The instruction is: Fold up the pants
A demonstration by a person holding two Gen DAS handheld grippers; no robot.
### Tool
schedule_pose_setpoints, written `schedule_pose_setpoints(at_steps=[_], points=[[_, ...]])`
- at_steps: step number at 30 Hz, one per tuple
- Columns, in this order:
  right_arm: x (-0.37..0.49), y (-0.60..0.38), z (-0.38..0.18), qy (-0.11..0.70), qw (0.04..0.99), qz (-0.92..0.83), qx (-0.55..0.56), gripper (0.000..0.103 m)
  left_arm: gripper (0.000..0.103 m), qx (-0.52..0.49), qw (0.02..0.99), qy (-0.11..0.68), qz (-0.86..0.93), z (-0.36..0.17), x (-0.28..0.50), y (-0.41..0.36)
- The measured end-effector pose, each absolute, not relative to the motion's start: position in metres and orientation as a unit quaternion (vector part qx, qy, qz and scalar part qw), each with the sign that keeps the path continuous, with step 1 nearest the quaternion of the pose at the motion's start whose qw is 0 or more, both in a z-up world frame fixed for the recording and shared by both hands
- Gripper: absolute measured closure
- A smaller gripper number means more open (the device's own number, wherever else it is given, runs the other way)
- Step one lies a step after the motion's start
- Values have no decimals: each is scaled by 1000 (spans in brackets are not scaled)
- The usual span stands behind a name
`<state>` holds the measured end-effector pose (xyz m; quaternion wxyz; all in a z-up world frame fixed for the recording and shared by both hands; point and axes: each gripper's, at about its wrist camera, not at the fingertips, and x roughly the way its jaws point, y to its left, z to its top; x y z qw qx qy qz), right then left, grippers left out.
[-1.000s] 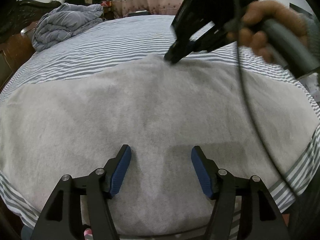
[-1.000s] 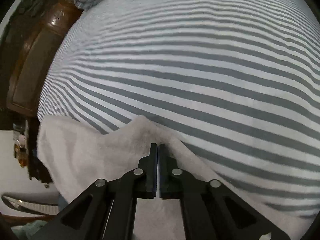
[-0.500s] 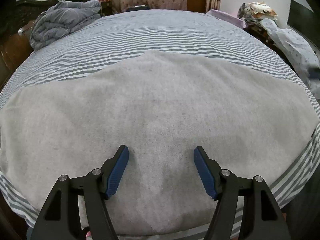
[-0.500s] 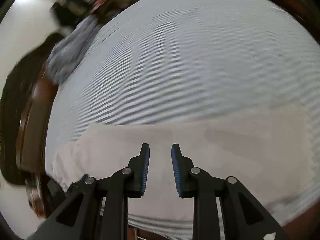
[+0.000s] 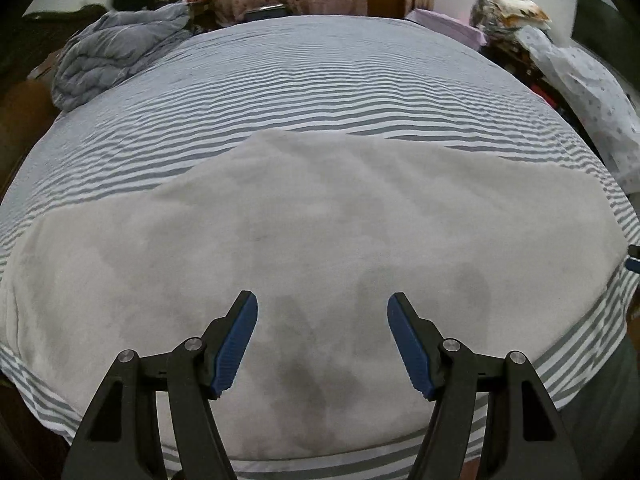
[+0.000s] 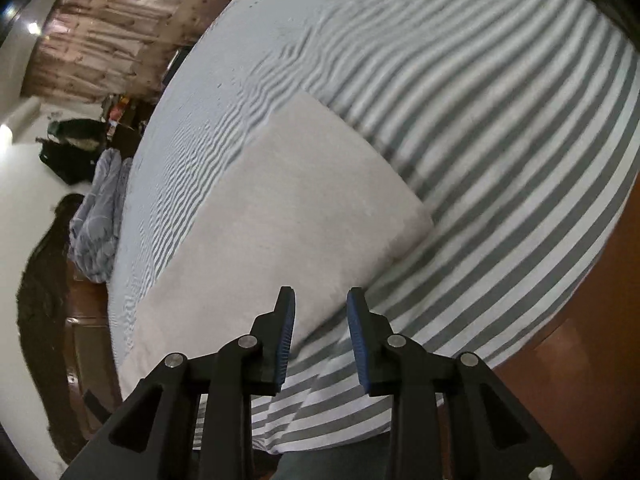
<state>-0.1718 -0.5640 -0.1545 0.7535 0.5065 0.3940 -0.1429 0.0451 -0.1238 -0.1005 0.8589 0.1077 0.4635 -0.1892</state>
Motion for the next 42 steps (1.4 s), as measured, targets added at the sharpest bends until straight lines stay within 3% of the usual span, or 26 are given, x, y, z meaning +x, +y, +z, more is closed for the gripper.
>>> schedule_pose_setpoints(at_steps=[14, 19, 21, 33, 40, 42], points=[[-158, -583, -198, 312, 760, -88, 564, 77, 35, 144, 847, 467, -210, -108, 48, -179], [-145, -585, -167, 284, 790, -76, 538, 92, 35, 150, 845, 468, -211, -111, 49, -184], [-134, -586, -155, 289, 797, -82, 523, 91, 35, 152, 842, 472, -210, -115, 48, -184], [-162, -585, -190, 309, 760, -106, 562, 84, 35, 164, 837, 481, -203, -129, 43, -181], [-183, -575, -197, 299, 758, -99, 571, 75, 35, 162, 837, 482, -201, -129, 43, -182], [-190, -574, -203, 310, 755, -113, 566, 66, 35, 164, 837, 481, -202, -129, 42, -182]])
